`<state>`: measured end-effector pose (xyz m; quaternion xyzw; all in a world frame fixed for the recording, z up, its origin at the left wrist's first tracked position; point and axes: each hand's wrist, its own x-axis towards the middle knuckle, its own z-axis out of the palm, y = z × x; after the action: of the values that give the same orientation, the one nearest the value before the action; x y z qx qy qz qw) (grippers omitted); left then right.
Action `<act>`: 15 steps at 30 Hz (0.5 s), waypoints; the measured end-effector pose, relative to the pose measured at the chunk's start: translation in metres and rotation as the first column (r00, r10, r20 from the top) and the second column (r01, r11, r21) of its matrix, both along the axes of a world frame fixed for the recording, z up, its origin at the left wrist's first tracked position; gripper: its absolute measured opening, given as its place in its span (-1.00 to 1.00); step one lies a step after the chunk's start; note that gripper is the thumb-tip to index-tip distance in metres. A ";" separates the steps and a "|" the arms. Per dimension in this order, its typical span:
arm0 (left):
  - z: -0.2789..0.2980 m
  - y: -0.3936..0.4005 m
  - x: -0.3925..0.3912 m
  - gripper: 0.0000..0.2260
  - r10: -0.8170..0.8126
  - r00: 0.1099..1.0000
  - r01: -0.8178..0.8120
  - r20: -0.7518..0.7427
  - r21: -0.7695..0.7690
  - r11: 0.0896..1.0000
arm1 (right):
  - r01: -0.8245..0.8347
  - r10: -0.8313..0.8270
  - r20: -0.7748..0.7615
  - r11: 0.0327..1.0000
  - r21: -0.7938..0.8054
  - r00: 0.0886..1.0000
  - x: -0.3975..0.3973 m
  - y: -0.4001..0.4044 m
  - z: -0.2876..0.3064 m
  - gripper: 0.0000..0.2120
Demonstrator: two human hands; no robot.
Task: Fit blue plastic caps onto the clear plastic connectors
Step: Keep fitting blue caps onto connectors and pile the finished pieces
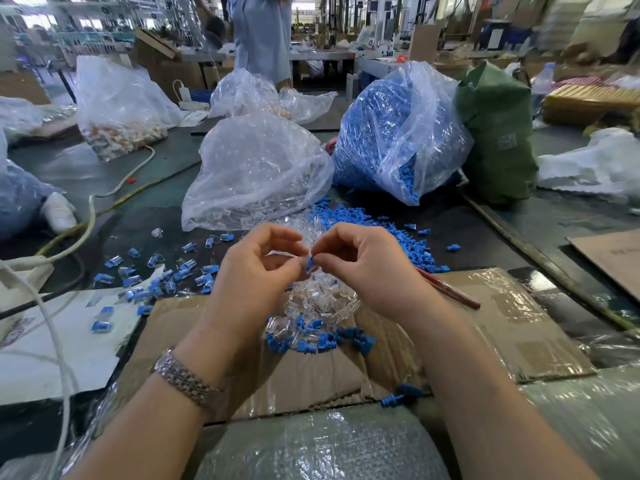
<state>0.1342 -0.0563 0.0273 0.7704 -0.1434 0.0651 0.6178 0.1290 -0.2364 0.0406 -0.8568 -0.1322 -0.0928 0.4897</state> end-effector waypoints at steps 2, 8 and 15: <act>0.004 0.004 0.002 -0.71 -0.095 0.982 0.054 -0.162 -0.242 0.969 | 0.000 -0.002 0.031 0.999 0.046 1.000 0.000 -0.001 0.000 -0.93; 0.007 0.007 0.002 -0.63 -0.224 0.951 0.125 -0.215 -0.395 0.910 | -0.062 0.054 0.086 0.993 0.098 0.995 -0.001 -0.001 0.001 -0.91; 0.009 0.007 -0.002 -0.65 -0.212 0.954 0.131 -0.211 -0.345 0.930 | -0.068 0.059 0.128 0.995 0.066 0.990 -0.004 -0.001 0.000 -0.94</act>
<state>0.1322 -0.0495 0.0361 0.6437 -0.1206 -0.0622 0.7532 0.1254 -0.2371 0.0409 -0.8268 -0.1868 -0.1358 0.5129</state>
